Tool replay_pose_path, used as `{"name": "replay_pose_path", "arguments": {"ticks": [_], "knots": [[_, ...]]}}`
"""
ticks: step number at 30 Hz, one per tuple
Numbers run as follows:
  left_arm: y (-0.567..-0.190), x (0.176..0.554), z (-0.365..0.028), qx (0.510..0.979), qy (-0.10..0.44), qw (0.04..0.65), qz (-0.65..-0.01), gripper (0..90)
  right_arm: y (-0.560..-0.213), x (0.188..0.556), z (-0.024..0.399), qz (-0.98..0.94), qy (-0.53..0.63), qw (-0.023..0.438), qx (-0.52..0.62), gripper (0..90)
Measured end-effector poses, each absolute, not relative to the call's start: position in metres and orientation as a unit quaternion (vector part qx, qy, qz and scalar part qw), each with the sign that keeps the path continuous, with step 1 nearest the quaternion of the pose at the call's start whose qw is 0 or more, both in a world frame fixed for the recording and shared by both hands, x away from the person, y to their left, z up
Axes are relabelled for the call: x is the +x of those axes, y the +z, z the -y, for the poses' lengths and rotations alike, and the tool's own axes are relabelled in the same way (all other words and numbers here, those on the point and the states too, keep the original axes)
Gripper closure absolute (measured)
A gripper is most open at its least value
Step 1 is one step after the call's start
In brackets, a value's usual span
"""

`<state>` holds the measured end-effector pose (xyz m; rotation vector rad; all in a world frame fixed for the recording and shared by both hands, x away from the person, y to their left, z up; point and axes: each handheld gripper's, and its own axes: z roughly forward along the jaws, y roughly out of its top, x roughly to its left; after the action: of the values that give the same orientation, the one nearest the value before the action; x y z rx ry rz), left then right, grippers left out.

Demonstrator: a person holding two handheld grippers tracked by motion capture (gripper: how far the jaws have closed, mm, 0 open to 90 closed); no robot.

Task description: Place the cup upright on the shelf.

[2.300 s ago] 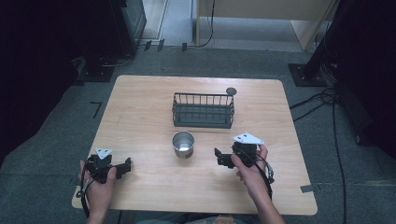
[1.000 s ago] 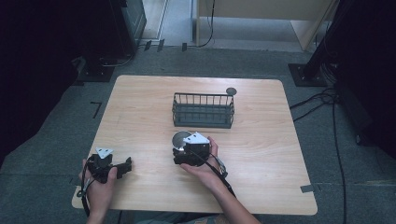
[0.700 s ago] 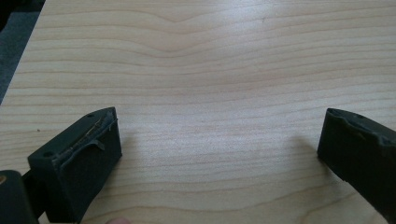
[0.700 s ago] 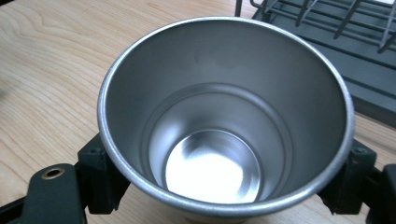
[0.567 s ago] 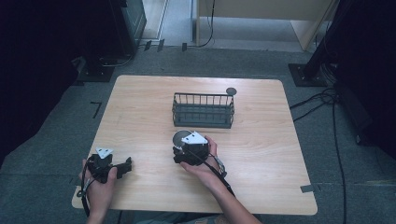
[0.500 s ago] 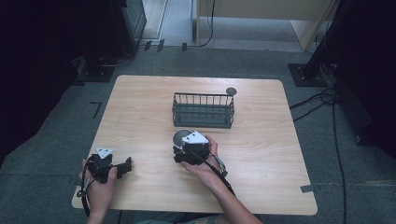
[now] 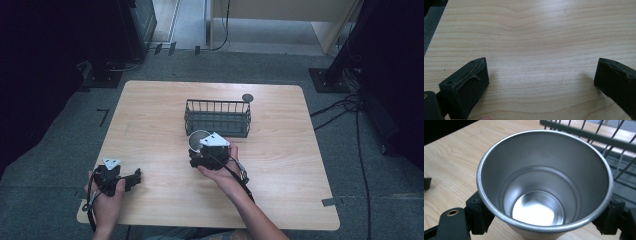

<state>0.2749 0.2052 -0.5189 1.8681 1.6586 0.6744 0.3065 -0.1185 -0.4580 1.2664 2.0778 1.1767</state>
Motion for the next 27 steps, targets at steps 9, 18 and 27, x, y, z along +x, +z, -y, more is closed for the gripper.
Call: {"name": "replay_pose_path", "arguments": {"ticks": [9, 18, 27], "knots": [[-0.519, 0.275, -0.205, 0.695, 0.251, 0.273, -0.616, 0.0, -0.439, 0.315, 0.123, -0.750, 0.429, 0.228, 0.448, 18.5], [-0.519, 0.275, -0.205, 0.695, 0.251, 0.273, -0.616, 0.0, -0.424, 0.324, 0.131, -0.740, 0.438, 0.239, 0.451, 18.5], [-0.519, 0.275, -0.205, 0.694, 0.251, 0.274, -0.617, 0.0, -0.410, 0.338, 0.143, -0.728, 0.439, 0.257, 0.460, 18.5]]}}
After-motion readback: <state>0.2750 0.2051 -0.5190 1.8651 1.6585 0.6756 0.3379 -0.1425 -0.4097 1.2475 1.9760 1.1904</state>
